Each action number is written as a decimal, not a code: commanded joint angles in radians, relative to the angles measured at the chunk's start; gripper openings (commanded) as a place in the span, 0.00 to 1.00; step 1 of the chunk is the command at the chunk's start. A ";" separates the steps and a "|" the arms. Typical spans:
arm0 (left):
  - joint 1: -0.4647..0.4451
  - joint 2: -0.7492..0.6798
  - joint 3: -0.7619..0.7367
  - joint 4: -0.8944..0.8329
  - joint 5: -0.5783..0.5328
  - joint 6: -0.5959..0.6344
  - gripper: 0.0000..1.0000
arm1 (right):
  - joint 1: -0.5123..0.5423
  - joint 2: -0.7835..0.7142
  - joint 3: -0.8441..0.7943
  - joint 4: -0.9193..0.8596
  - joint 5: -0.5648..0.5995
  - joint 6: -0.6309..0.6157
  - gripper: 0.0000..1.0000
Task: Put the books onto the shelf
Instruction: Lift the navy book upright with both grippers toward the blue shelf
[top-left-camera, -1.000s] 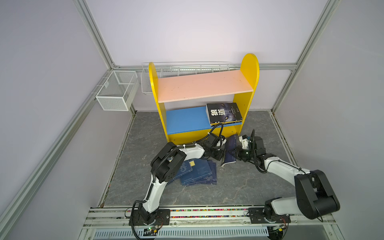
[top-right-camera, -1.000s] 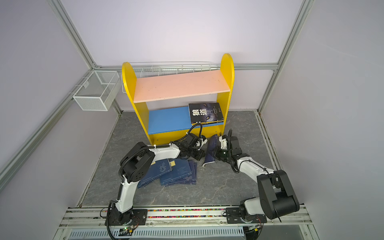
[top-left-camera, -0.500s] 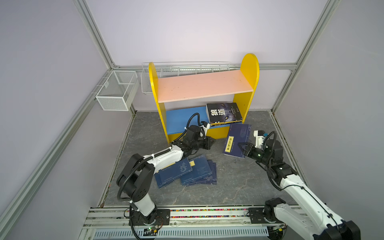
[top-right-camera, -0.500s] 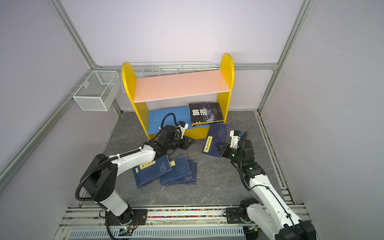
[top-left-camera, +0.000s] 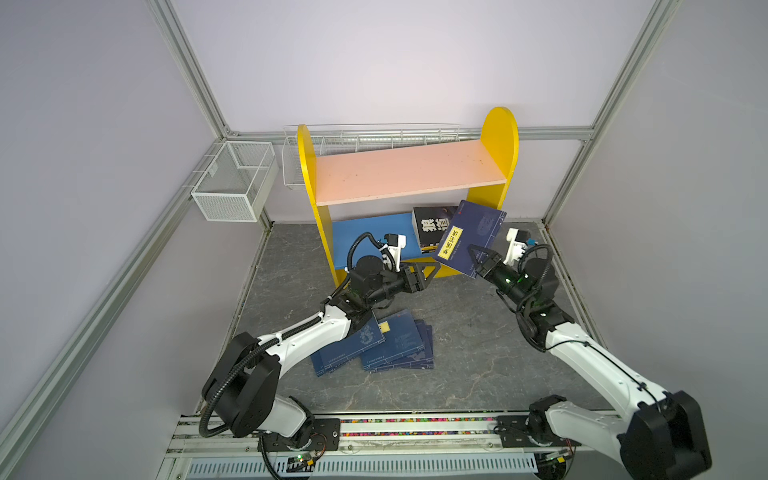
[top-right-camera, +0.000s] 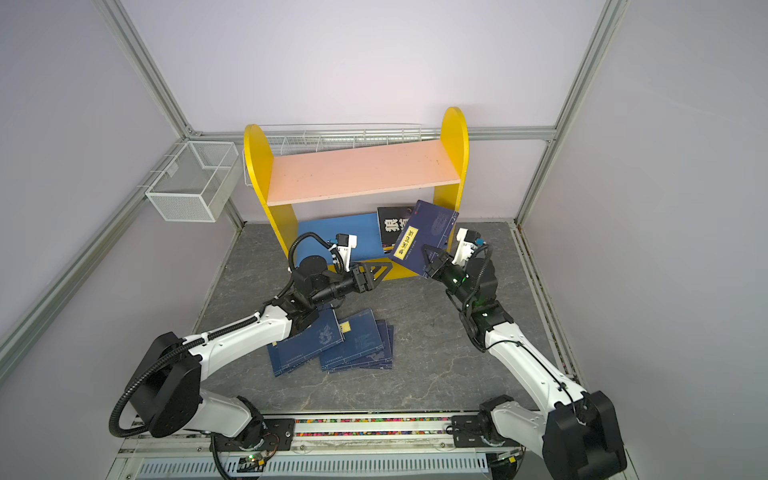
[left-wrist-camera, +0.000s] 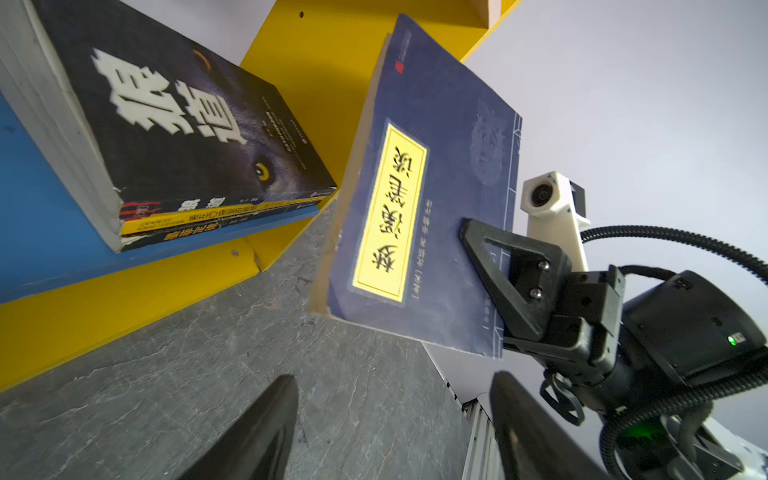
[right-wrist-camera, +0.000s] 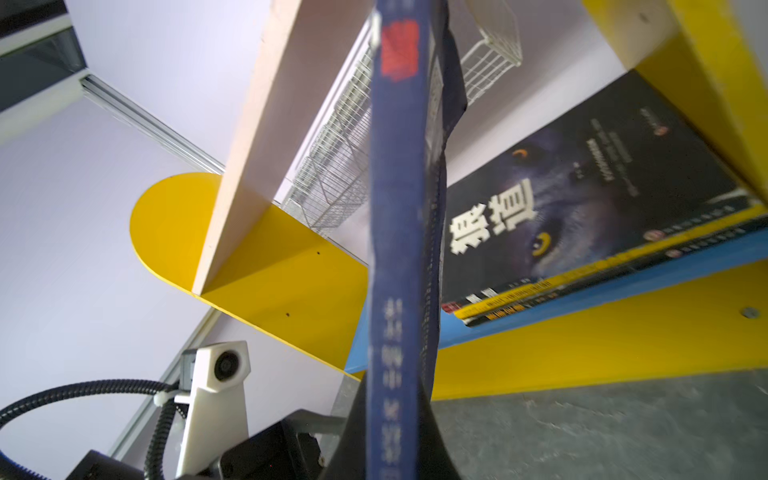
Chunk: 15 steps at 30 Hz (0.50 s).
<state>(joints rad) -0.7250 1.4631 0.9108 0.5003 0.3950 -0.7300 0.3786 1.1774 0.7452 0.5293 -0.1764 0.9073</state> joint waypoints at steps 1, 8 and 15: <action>-0.001 0.005 0.011 0.073 0.066 -0.015 0.75 | 0.059 0.065 0.051 0.219 0.031 0.053 0.06; 0.000 0.075 0.058 0.130 0.135 -0.039 0.75 | 0.171 0.165 0.091 0.337 0.047 0.061 0.06; 0.004 0.088 0.062 0.230 0.107 -0.092 0.71 | 0.199 0.156 0.084 0.299 0.055 0.042 0.07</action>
<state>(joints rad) -0.7223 1.5478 0.9394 0.6235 0.5060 -0.7815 0.5556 1.3491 0.8112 0.7742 -0.1143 0.9463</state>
